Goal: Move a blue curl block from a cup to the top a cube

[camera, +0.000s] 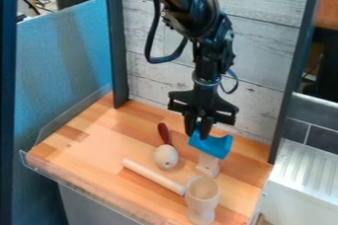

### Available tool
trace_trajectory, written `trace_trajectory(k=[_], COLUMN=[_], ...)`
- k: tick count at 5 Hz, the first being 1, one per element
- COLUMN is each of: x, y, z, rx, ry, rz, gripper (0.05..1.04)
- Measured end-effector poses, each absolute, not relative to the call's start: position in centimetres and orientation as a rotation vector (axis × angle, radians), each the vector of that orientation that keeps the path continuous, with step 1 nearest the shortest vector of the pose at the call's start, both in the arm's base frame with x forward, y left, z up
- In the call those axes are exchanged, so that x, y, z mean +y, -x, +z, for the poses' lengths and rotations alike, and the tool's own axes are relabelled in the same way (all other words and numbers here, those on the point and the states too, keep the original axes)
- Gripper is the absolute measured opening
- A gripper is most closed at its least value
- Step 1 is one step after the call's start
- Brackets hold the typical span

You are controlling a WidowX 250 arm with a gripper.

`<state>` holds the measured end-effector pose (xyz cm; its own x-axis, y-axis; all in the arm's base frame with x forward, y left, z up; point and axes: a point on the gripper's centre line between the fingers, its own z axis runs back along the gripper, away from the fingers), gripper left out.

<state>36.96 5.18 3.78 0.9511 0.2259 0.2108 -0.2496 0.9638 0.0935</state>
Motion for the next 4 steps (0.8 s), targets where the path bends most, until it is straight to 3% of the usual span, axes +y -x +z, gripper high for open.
trace_trajectory(k=[2, 4], x=[5.7, 6.9], y=[-39.1, -39.3], z=[2.9, 2.7], rx=[-0.199, -0.18], ry=[-0.111, -0.088], rz=[0.228, 0.254], gripper=[0.221, 0.221])
